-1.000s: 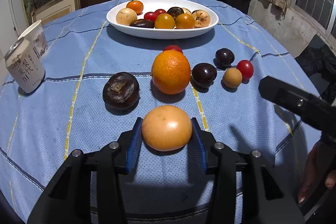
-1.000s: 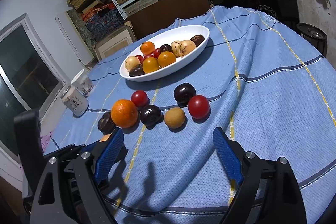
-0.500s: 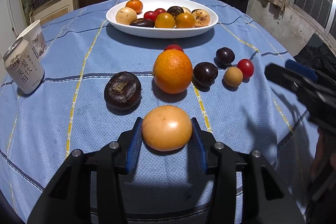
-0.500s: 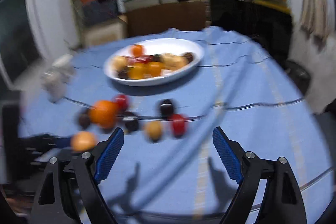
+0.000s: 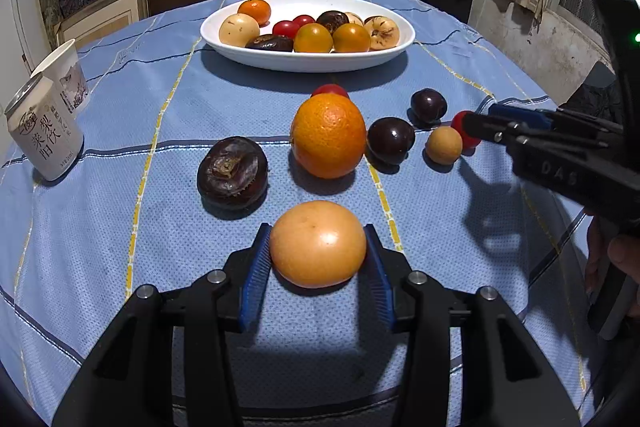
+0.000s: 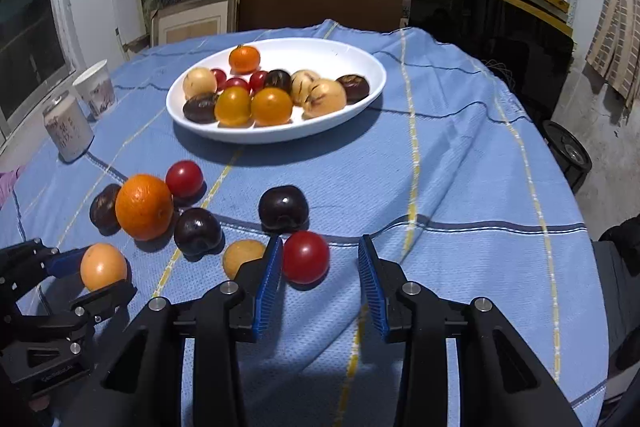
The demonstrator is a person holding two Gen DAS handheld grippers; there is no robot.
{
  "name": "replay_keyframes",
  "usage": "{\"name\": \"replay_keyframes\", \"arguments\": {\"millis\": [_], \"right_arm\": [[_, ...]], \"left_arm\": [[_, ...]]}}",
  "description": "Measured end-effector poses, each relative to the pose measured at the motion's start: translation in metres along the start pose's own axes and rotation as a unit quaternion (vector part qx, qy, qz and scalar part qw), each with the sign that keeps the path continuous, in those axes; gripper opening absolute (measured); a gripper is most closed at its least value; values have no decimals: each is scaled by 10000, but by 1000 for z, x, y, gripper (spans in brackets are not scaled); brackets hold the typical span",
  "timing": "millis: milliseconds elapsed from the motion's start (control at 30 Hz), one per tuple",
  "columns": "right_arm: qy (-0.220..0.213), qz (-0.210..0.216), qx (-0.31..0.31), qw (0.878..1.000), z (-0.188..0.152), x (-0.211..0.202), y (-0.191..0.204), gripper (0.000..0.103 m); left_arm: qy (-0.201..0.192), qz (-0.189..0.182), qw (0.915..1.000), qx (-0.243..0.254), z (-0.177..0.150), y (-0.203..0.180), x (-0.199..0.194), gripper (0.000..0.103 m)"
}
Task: Organize fruits
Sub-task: 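Lift the pink fruit with the left gripper while the right gripper grasps a red tomato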
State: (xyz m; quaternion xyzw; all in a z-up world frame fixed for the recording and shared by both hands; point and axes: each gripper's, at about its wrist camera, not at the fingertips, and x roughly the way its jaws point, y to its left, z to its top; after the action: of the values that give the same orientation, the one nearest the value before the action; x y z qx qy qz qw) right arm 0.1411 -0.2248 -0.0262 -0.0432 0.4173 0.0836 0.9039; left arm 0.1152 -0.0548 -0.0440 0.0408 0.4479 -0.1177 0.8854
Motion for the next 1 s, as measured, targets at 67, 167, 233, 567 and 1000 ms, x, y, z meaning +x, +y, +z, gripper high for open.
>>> {"name": "replay_keyframes", "arguments": {"millis": [67,167,233,567,1000], "right_arm": [[29,59,-49,10000,-1,2,4,39],[-69,32,-39,10000,-1,6,6,39],[-51,98,-41,9999,-2,8,8,32],[-164,385,319,9986,-4,3,-2,28],[-380,855,781,9925,-19,-20,-10,28]], "left_arm": [[-4,3,10000,1,0,0,0,44],[-12,-46,10000,-25,0,1,0,45],[-12,-100,9999,-39,0,1,-1,48],[-21,-116,9999,-125,1,3,-2,44],[-26,-301,9993,-223,1,5,-10,44]]}}
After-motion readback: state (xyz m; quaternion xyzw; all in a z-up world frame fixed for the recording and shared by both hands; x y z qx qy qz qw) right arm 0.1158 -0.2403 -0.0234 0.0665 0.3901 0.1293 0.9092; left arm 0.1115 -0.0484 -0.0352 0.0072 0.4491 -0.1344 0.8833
